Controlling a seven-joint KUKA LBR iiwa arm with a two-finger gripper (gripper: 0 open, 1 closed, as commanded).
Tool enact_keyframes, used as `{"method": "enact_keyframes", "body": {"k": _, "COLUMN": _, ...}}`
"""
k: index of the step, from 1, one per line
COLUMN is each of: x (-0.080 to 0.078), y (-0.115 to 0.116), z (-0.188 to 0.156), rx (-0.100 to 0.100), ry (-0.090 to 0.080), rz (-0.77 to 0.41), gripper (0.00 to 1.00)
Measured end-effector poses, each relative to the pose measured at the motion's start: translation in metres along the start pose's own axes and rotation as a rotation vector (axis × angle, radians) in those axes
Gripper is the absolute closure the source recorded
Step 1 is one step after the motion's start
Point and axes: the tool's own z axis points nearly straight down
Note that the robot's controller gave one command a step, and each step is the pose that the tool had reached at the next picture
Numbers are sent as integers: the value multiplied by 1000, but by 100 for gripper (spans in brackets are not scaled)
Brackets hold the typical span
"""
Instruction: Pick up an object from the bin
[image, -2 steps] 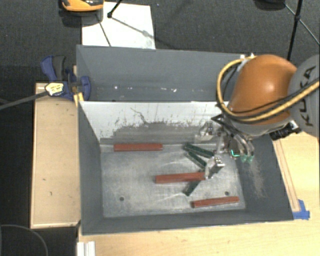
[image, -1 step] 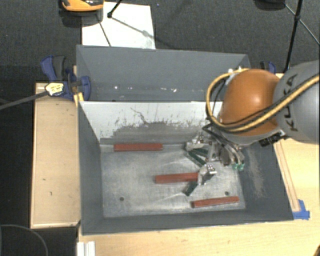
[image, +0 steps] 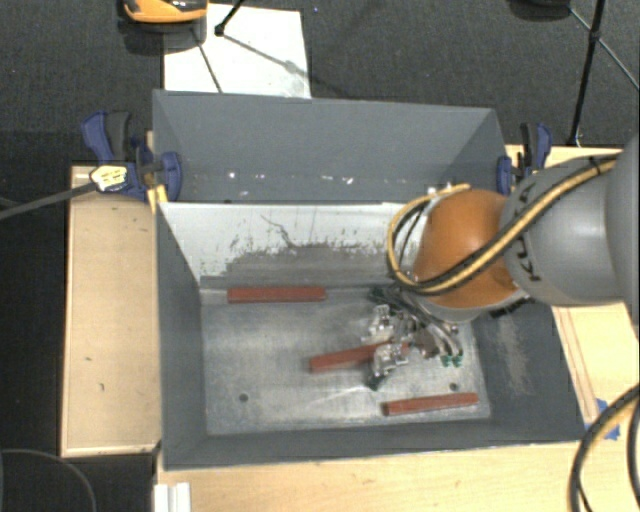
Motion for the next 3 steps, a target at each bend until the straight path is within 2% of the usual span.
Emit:
{"method": "enact_keyframes", "body": {"k": 1, "x": 0, "y": 0, "z": 0, "rx": 0, "ry": -2, "rz": 0, "gripper": 100}}
{"method": "enact_keyframes", "body": {"k": 2, "x": -5, "y": 2, "z": -39, "rx": 3, "ry": 2, "rz": -4, "gripper": 100}}
{"method": "enact_keyframes", "body": {"k": 3, "x": 20, "y": -5, "z": -134, "rx": 4, "ry": -2, "rz": -7, "gripper": 100}}
